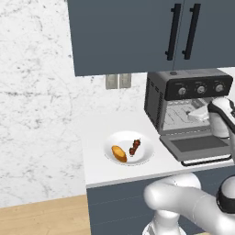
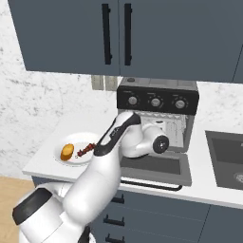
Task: Pick up the kebab skewer and baguette bread, and place them inside the toaster oven. Close the toaster oven door and start by setting the timer.
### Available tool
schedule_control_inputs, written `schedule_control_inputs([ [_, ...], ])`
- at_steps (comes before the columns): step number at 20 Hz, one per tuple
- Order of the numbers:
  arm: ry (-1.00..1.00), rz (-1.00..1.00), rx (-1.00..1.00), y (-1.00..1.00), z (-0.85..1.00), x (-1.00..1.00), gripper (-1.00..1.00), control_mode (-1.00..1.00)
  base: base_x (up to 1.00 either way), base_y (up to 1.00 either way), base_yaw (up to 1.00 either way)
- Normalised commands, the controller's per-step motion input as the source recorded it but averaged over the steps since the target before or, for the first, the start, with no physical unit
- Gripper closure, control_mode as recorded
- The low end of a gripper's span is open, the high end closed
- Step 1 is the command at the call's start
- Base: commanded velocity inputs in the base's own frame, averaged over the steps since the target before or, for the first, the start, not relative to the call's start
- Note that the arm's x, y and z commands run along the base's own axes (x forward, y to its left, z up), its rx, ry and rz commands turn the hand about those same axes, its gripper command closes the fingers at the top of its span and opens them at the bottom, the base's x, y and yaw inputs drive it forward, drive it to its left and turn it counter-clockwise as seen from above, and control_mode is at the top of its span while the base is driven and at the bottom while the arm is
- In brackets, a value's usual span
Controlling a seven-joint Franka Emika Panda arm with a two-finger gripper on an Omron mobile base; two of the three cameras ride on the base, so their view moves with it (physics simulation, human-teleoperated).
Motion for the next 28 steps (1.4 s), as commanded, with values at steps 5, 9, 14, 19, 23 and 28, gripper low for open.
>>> schedule_control_inputs([
  [5, 0.0, 0.0, 0.0, -0.04, -0.25, 0.42, -1.0, -1.0, 0.0, 0.0, 0.0],
  [9, 0.0, 0.0, 0.0, -0.04, -0.14, 0.52, -1.0, -1.0, 0.0, 0.0, 0.0],
  [14, 0.0, 0.0, 0.0, -0.11, -0.25, 0.27, -1.0, -1.0, 0.0, 0.0, 0.0],
  [19, 0.0, 0.0, 0.0, -0.23, -0.19, 0.3, -1.0, -1.0, 0.0, 0.0, 0.0],
  [23, 0.0, 0.0, 0.0, -0.21, -0.07, 0.42, -1.0, -1.0, 0.0, 0.0, 0.0],
  [28, 0.0, 0.0, 0.0, -0.08, -0.43, 0.24, -1.0, -1.0, 0.0, 0.0, 0.0],
])
